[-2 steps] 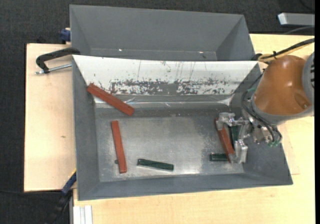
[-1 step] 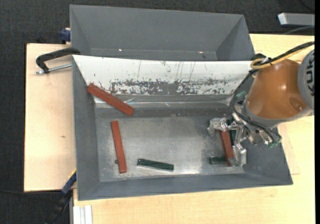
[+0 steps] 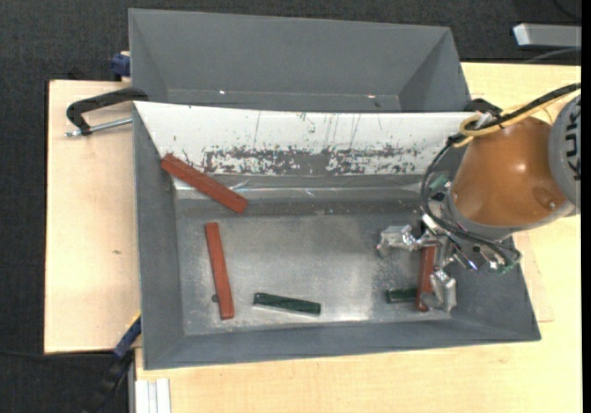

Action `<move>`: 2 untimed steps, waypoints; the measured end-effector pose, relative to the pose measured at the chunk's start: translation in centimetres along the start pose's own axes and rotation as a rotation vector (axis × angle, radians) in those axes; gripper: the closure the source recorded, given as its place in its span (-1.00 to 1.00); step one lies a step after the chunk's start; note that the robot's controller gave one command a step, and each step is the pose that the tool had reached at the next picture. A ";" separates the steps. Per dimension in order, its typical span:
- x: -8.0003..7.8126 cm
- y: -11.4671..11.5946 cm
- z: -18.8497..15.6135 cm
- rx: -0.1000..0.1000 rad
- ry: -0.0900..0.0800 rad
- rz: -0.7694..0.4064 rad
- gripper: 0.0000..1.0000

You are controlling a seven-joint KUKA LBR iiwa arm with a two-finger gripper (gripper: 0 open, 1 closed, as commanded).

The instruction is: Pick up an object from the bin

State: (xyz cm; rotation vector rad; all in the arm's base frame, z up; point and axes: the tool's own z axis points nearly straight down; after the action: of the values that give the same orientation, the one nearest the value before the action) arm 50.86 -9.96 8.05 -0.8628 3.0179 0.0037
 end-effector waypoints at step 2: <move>0.1 0.5 0.4 0.006 0.002 -0.343 1.00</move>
Offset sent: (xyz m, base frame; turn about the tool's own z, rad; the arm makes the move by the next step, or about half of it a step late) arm 0.0000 0.0000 0.0000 0.0000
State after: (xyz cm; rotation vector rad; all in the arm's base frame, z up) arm 50.54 -9.54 7.63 -1.3646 2.8267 -0.0071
